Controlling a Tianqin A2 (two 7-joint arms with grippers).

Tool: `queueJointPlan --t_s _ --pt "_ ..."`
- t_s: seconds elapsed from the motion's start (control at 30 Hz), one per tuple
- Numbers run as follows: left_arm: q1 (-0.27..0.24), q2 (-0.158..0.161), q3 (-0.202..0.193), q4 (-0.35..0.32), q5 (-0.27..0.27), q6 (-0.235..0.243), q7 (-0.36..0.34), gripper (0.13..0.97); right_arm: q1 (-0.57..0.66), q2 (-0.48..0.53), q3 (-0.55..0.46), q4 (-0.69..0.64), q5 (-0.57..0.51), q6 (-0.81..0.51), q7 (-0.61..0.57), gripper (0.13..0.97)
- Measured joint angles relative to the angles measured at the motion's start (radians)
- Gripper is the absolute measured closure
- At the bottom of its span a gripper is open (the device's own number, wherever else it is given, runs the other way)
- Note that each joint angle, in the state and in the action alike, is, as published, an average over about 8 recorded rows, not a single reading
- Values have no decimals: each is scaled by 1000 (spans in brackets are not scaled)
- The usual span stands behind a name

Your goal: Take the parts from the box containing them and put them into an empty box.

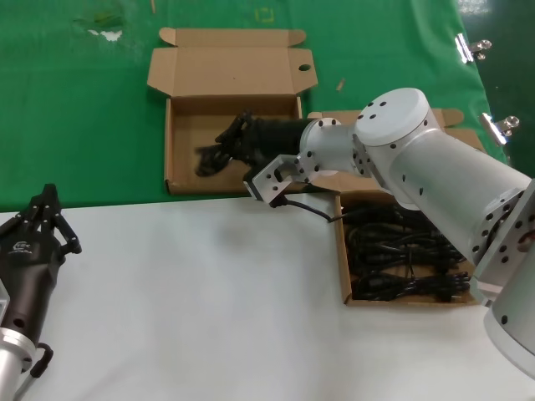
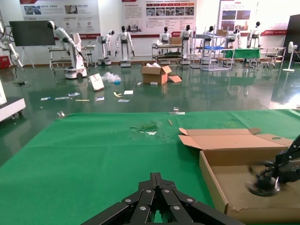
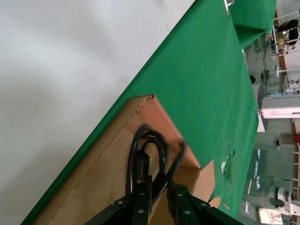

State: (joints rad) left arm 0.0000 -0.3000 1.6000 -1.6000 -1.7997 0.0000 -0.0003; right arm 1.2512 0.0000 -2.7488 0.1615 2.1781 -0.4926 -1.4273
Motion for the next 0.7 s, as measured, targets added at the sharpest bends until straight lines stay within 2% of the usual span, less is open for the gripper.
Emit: queueJointPlan --t_s 0.37,0.7 --pt "0 0 0 0 0 0 0 957 1 0 -4 -17 -5 17 10 843" --pt "0 0 0 0 0 0 0 957 7 0 -1 -36 27 -1 1 682"
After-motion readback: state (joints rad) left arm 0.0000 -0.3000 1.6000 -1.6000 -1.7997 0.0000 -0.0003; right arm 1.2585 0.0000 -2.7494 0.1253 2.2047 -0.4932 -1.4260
